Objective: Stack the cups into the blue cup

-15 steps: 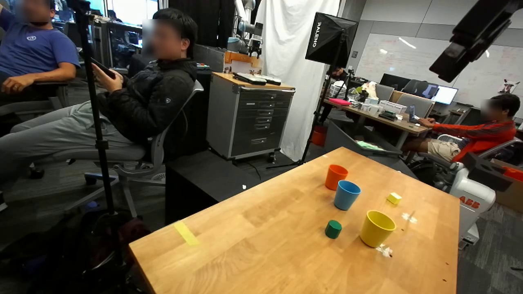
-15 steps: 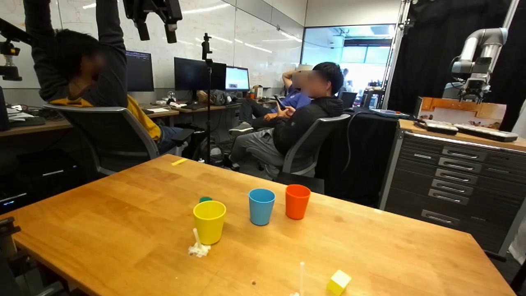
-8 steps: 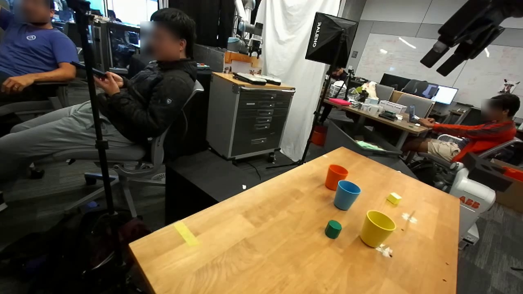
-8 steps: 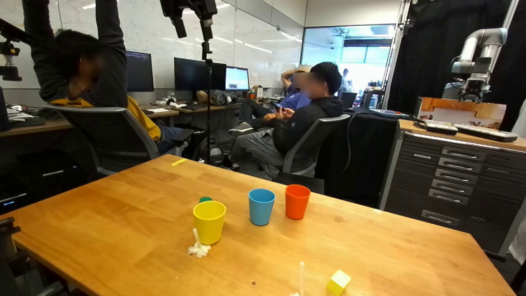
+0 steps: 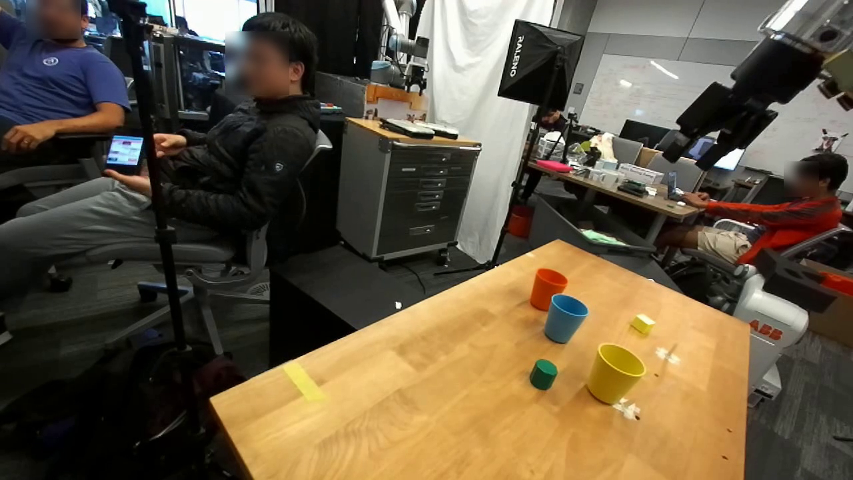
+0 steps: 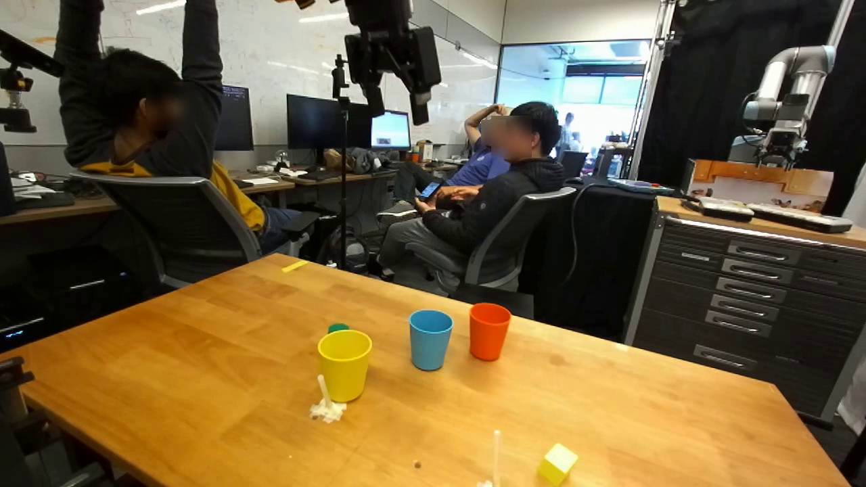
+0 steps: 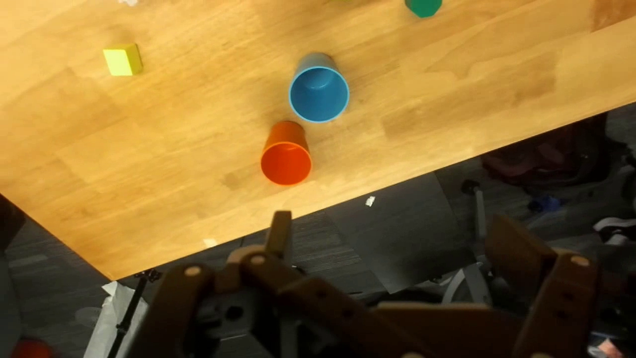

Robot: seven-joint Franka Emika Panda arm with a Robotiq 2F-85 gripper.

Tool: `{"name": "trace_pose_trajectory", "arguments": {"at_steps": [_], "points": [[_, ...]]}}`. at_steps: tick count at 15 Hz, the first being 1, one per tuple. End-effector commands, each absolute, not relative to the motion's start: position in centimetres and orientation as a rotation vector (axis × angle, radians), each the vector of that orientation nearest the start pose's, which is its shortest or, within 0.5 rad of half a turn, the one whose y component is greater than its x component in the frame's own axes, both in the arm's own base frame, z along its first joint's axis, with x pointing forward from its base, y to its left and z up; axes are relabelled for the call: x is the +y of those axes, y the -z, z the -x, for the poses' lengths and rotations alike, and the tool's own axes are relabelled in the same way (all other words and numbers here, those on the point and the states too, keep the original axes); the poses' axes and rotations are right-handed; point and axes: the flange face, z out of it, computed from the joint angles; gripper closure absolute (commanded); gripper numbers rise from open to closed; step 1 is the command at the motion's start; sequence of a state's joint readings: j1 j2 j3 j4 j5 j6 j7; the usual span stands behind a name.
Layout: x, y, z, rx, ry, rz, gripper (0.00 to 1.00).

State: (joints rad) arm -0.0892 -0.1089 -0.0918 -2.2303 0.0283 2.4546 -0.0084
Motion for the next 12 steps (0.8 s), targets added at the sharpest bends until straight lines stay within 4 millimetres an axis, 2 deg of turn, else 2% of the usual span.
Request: {"name": "trace_pose_trajectory", "arguments": {"at_steps": [1, 4, 12], "points": [[-11.8, -42.2, -55.1, 0.286, 0.52, 3.099, 0.0], [-12.1, -38.5, -55.7, 0.251, 0.486, 3.118, 0.0], [-11.8, -30.8, -56.2, 0.164, 0.316, 3.143, 0.0]]}}
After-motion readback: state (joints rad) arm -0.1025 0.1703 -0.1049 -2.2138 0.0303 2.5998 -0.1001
